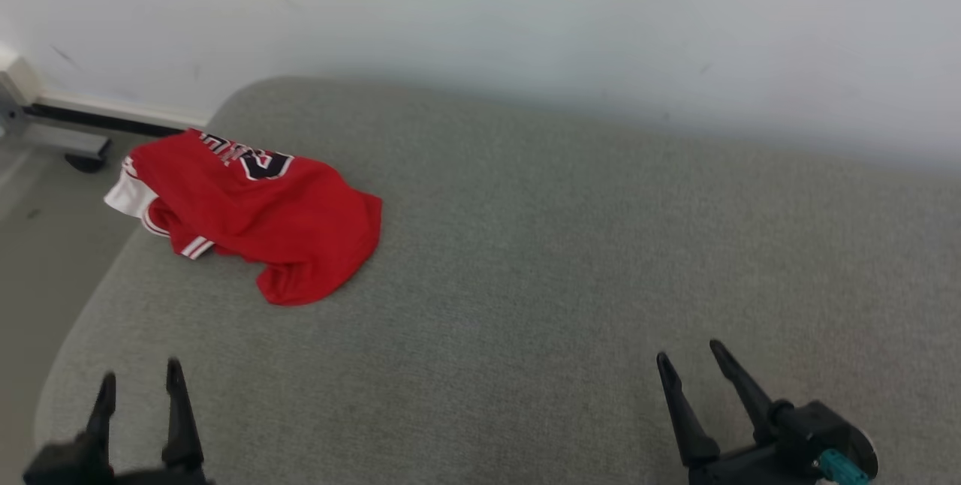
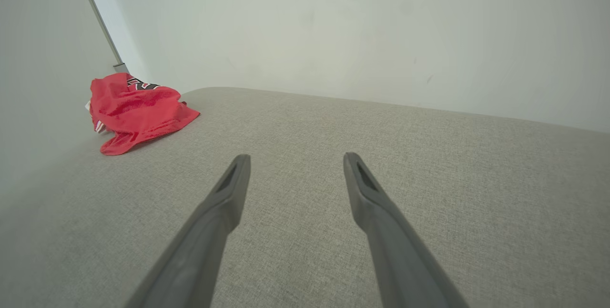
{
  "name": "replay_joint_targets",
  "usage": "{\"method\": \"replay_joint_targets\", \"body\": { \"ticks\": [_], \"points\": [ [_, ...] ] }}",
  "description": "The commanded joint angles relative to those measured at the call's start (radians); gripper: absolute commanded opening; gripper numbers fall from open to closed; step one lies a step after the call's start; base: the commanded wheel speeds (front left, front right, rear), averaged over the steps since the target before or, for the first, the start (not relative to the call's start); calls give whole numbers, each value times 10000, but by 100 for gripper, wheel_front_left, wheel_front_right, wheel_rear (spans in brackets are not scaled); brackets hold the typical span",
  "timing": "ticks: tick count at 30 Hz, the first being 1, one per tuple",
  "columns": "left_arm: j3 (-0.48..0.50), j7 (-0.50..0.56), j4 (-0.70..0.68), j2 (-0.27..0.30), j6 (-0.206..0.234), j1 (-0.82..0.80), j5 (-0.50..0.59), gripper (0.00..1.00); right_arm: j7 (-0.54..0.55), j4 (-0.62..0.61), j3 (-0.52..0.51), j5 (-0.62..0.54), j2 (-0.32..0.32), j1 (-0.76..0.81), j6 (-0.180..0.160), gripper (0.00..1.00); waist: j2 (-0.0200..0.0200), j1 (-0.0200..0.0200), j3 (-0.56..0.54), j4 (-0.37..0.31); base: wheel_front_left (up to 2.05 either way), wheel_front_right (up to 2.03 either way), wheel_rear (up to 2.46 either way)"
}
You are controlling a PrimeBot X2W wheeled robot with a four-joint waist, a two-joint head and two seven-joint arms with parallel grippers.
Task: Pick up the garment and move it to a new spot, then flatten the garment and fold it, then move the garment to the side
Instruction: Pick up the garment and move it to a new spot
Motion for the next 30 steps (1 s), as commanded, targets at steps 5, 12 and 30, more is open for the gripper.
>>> {"method": "replay_joint_targets", "body": {
  "ticks": [5,12,30],
  "points": [
    [-35,1287,768,107,-90,-1946,-783,100,88,-454,214,-49,-488,-679,-24,100,-1,-1,2161,-1075,0,0,0],
    [319,3054,1226,892,-54,-4276,-1596,100,149,-992,367,-3,-832,-1203,-24,100,-1,-1,3513,-1673,0,0,0],
    [1022,7991,1190,2883,934,-6504,-2440,100,38,-1548,485,27,-846,-1637,-24,100,-1,-1,5113,-2641,0,0,0]
  ]
}}
